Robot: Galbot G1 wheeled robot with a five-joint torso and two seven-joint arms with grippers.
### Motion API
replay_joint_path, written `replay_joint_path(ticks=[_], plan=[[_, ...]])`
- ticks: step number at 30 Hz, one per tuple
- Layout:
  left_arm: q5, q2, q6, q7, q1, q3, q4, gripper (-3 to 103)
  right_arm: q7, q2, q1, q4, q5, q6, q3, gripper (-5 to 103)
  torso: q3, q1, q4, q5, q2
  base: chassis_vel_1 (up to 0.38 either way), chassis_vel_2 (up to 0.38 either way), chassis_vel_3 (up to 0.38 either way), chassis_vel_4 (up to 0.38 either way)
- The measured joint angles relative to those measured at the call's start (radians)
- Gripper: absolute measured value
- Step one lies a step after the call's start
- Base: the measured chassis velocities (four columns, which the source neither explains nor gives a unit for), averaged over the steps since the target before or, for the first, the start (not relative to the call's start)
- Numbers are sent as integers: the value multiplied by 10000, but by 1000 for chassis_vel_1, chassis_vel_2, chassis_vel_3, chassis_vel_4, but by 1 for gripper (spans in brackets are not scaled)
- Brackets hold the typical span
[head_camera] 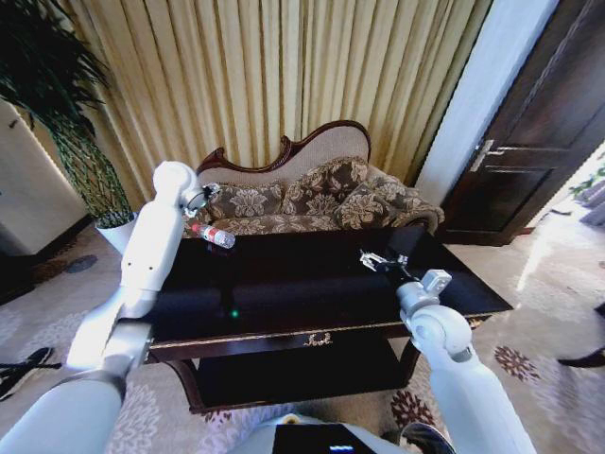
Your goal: Move to the front of the table and place the trash on the table into the trash bin.
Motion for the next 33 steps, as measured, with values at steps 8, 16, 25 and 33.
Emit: replay_joint_path(ticks=[8, 16, 25, 33], plan=[[-51, -876, -822, -962, -78, -347, 334, 100, 0, 57, -18, -260, -228, 226, -103, 100, -1, 0, 0, 0, 1, 0, 0, 0, 0], [492, -1370, -1506, -1868, -82, -411, 678, 100, 0, 199, 109, -530, -407, 267, -272, 100, -1, 0, 2, -1, 0, 0, 0, 0, 0], [668, -1308, -1469, -1837, 209, -847, 991, 100, -1, 307, 174, -787, -618, 434, -480, 100, -1, -2, 2, -3, 2, 0, 0, 0, 0], [671, -1290, -1385, -1809, 323, -934, 968, 100, 0, 45, 548, -474, -329, 458, -223, 100, -1, -2, 0, -3, 2, 0, 0, 0, 0]])
